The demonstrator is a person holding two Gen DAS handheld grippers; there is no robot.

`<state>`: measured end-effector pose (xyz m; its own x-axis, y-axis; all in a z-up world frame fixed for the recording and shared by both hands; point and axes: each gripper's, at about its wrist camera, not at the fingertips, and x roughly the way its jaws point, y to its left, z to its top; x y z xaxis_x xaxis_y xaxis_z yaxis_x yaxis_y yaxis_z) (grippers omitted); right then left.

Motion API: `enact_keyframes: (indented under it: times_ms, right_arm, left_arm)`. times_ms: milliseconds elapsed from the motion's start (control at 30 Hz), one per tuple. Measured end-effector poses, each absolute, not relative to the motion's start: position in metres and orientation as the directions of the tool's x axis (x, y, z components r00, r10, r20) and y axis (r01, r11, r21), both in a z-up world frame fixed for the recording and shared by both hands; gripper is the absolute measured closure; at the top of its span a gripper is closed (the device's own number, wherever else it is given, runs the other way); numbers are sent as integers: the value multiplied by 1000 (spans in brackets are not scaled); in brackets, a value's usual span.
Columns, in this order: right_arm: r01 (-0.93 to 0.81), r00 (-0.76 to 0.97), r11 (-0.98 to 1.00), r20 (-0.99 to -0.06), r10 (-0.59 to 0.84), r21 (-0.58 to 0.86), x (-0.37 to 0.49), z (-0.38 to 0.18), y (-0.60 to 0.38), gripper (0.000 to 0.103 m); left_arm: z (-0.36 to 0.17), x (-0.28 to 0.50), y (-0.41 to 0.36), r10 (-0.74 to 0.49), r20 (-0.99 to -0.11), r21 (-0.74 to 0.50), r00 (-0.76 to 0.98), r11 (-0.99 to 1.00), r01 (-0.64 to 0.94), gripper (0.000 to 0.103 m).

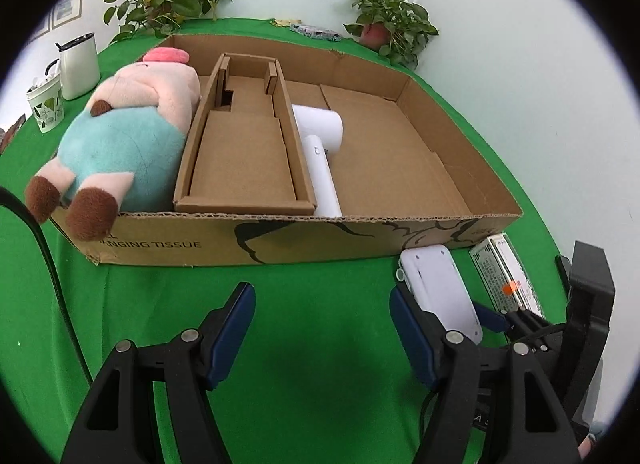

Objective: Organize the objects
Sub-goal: 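Close the left gripper on the white plastic case's edge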

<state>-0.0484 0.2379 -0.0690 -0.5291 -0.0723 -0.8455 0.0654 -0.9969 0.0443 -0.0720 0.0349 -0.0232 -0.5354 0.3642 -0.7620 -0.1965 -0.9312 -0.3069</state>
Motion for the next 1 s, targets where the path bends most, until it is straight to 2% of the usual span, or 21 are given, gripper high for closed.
enact_keyframes:
  times_ms: [167,233,267,300,367,567,733,767,800,833,900,967,1000]
  right_arm:
    - [33,-489,-998,-871,-55,45,-14,-69,236,39]
    - [73,-482,-994,-870,-103,77,12,-68,235,37]
    - [85,-484,-992,-866,-126,96,20,-67,234,31]
    - [89,-495,-991,-858,-135,105,27,-66,235,16]
    - [90,-546,-992,-829,-123,88,36,-61,238,5]
    - [135,-563,-989,-816,-130,64,37,-62,238,5]
    - [181,-590,-983,-800,-110,2,46,-62,228,9]
    - [185,-587,-983,-801,-119,10,45,-62,228,13]
    - [186,-582,-982,-803,-128,21,43,-63,227,18]
    - [185,-580,-982,-804,-130,25,44,-65,227,21]
    - [182,-577,-983,-807,-125,23,44,-67,226,30]
    - [172,-573,-985,-812,-112,15,44,-71,226,34]
    - [166,-573,-986,-813,-102,7,42,-73,227,35]
  left_arm:
    - [-35,-55,33,435,-759,-369,-484,-900,-232,34]
    - [-43,-48,35,507,-746,-435,-432,-862,-260,34]
    - [-46,-48,37,542,-734,-471,-409,-840,-269,34]
    - [-48,-49,39,579,-720,-509,-384,-815,-275,34]
    - [-52,-54,49,643,-694,-572,-324,-765,-295,34]
    - [-73,-63,79,713,-676,-647,-188,-696,-311,36]
    - [-77,-56,86,744,-648,-684,-165,-663,-303,36]
    - [-77,-54,88,746,-646,-687,-162,-660,-303,36]
    - [-78,-53,90,749,-644,-691,-157,-657,-303,40]
    - [-80,-53,92,755,-640,-702,-143,-650,-293,48]
    - [-82,-52,90,757,-637,-709,-146,-650,-276,53]
    - [-83,-52,91,748,-648,-701,-142,-659,-273,67]
    - [-84,-52,92,748,-650,-702,-138,-660,-269,69]
